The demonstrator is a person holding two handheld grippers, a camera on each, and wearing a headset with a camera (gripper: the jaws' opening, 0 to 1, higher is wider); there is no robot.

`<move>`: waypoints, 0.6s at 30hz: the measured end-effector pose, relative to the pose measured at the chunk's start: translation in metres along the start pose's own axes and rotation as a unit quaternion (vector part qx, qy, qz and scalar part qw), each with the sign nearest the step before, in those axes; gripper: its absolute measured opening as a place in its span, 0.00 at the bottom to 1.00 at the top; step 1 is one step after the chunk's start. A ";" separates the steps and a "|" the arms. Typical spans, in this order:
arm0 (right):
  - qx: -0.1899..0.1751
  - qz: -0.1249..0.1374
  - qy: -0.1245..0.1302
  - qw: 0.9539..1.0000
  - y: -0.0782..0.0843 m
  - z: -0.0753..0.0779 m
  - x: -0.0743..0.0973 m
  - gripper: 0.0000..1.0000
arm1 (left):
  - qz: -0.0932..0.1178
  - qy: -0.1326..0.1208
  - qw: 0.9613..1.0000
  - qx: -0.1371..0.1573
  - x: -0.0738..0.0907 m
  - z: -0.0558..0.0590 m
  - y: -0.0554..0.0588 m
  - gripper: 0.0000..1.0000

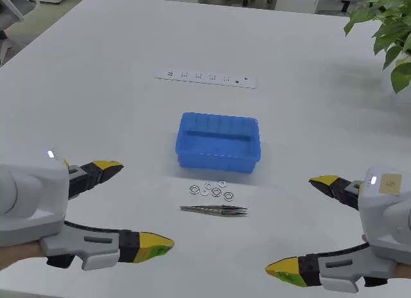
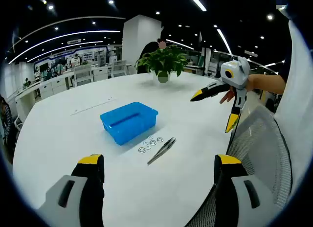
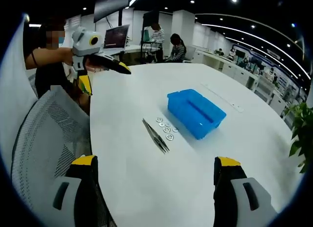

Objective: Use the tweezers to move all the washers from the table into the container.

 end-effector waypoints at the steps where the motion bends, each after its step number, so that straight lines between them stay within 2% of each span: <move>1: -0.001 -0.001 0.000 1.000 0.000 0.000 0.000 1.00 | 0.000 0.000 1.000 0.000 0.000 0.000 0.000 0.99; 14: -0.009 0.002 0.005 1.000 0.001 -0.002 0.002 1.00 | -0.008 0.012 1.000 -0.010 -0.005 0.001 0.002 0.99; 18: -0.009 -0.001 0.006 1.000 0.002 -0.002 0.002 1.00 | -0.005 0.011 1.000 -0.007 -0.005 0.001 0.001 0.99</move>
Point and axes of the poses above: the centre of the closed fingertips' face, and the gripper's own axes: x roughly backward along the fingers, z roughly to its right, y roughly out of its underside, the point moved 6 cm from there along x, roughly backward along the fingers, and after that the axes turned 14 degrees about -y, right-handed, at the moved point
